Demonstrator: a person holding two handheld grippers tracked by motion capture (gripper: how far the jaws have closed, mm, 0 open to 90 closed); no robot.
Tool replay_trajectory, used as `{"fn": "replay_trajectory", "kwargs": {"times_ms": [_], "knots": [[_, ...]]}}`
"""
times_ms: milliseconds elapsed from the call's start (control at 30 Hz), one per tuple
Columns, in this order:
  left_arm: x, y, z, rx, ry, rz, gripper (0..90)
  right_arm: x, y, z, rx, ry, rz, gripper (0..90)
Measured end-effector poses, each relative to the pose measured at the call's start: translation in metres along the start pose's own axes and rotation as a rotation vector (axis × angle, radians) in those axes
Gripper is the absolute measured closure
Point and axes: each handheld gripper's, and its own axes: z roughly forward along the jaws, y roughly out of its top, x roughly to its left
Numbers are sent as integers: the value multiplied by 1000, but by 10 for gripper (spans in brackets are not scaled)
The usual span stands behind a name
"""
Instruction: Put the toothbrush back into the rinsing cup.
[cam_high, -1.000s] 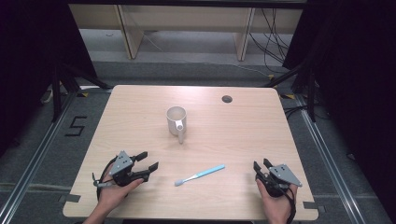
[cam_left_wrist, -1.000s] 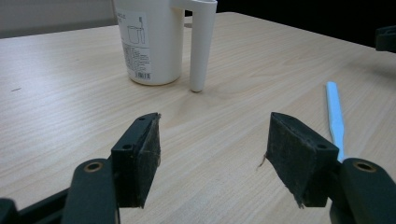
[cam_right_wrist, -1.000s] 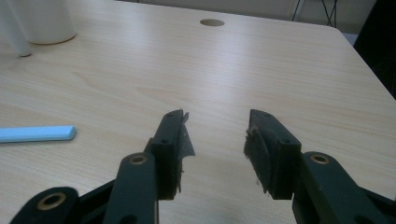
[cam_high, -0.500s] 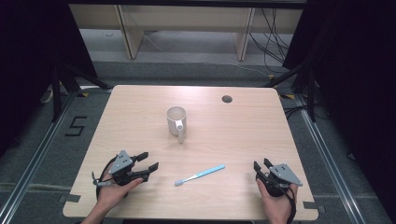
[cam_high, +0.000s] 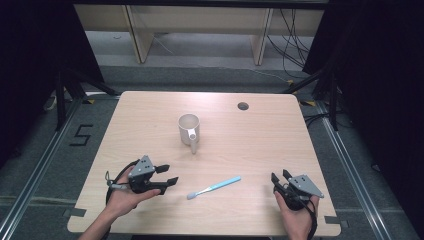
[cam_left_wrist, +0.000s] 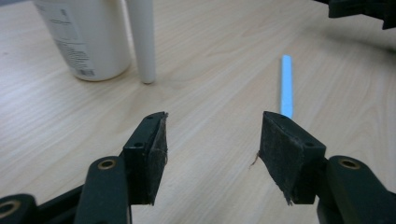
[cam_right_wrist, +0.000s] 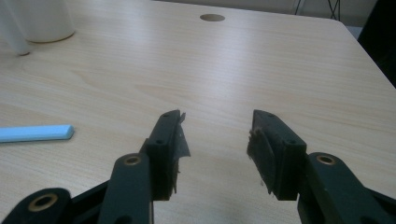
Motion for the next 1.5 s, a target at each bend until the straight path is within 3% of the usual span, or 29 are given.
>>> {"fn": "replay_trajectory", "kwargs": {"times_ms": [33,67,100,133,233,333,367,533,633,667,767,867,900,1033,1067,1100,1133,1233,1267,1300,1433,1467,1500], "knots": [[0,0,0,0,0,0,410,-1,0,0,-4,-16,-25,538],[-2,3,2,30,-11,1,410,-1,0,0,-4,-16,-25,538],[-5,8,9,67,-34,8,411,1,0,1,-3,-16,14,536],[-5,8,9,67,-34,8,412,1,0,1,-3,-16,14,536],[-14,19,23,139,-73,40,420,1,0,-1,18,-15,26,534],[-17,24,30,170,-91,64,436,1,0,0,15,-10,24,532],[-19,27,34,189,-98,73,448,-1,0,1,4,-7,-4,528],[-25,37,48,276,-133,117,460,-2,1,1,9,-5,-2,526],[-26,44,57,338,-164,163,477,-2,1,2,7,-13,-30,525],[-27,46,60,354,-163,177,481,2,1,1,30,-8,18,525],[-32,53,71,401,-185,216,487,0,1,2,25,-4,-6,523],[-37,58,79,433,-213,224,496,-2,2,3,24,-11,-30,522],[-41,61,84,451,-215,228,509,0,2,4,36,8,0,520],[-47,65,91,467,-226,232,535,-1,1,3,23,-10,-26,517],[-50,66,93,479,-234,239,538,0,1,2,30,-7,-2,517],[-51,68,94,494,-236,256,539,-3,2,3,26,-6,-34,517],[-52,71,96,524,-239,288,543,-3,2,3,26,-5,-31,517],[-56,76,101,545,-228,314,563,-1,1,3,28,-3,-26,514],[-55,78,104,583,-235,351,570,-2,2,3,21,-7,-35,513],[-57,78,106,598,-236,335,575,-2,2,3,22,-7,-36,513],[-59,81,117,696,-244,389,586,-2,2,3,29,-5,-36,513],[-61,83,121,719,-239,399,593,0,2,3,34,4,-16,513],[-61,83,121,719,-239,399,599,0,2,3,34,4,-16,513]]}}
